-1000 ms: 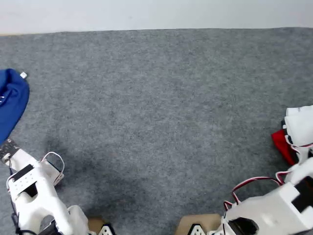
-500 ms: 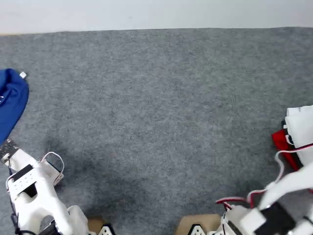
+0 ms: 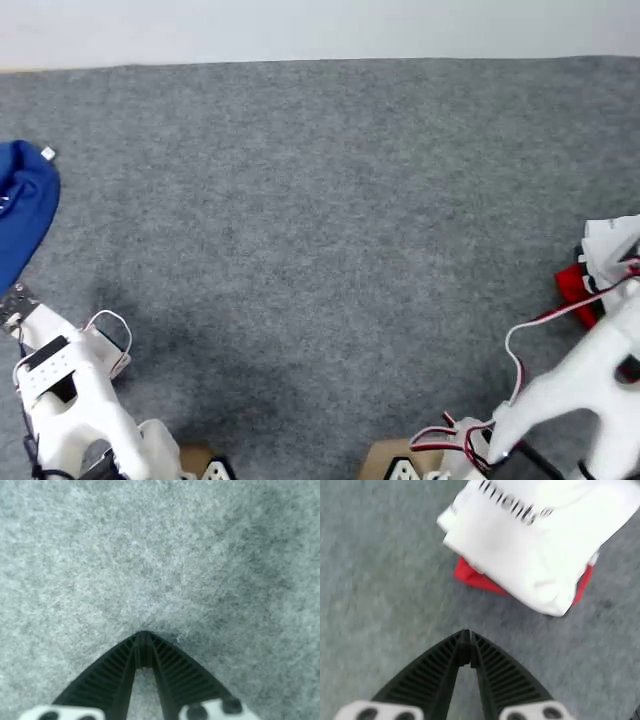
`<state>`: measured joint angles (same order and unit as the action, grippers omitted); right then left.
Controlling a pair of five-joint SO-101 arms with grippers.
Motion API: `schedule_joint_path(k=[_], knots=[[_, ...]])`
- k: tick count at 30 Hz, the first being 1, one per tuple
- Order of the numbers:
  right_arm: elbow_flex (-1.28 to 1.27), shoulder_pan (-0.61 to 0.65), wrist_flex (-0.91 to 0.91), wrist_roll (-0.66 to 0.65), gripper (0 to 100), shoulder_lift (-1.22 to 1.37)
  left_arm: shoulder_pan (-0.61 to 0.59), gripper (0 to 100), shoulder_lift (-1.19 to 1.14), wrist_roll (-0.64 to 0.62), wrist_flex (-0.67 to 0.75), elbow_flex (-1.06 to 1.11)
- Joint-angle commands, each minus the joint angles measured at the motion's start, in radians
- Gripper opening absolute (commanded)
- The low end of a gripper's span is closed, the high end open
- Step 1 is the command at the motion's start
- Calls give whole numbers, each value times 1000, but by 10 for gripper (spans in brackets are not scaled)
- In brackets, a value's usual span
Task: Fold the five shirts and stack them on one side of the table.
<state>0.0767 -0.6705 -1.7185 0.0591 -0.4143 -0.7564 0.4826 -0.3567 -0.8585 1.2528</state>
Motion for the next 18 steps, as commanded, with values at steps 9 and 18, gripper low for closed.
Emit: schedule_joint_path(k=[9, 18], knots=[[8, 50, -71, -3, 10, -41, 40, 4, 0, -6, -9, 21], [-163, 54, -70, -8, 10, -278, 127, 4, 0, -6, -9, 21]])
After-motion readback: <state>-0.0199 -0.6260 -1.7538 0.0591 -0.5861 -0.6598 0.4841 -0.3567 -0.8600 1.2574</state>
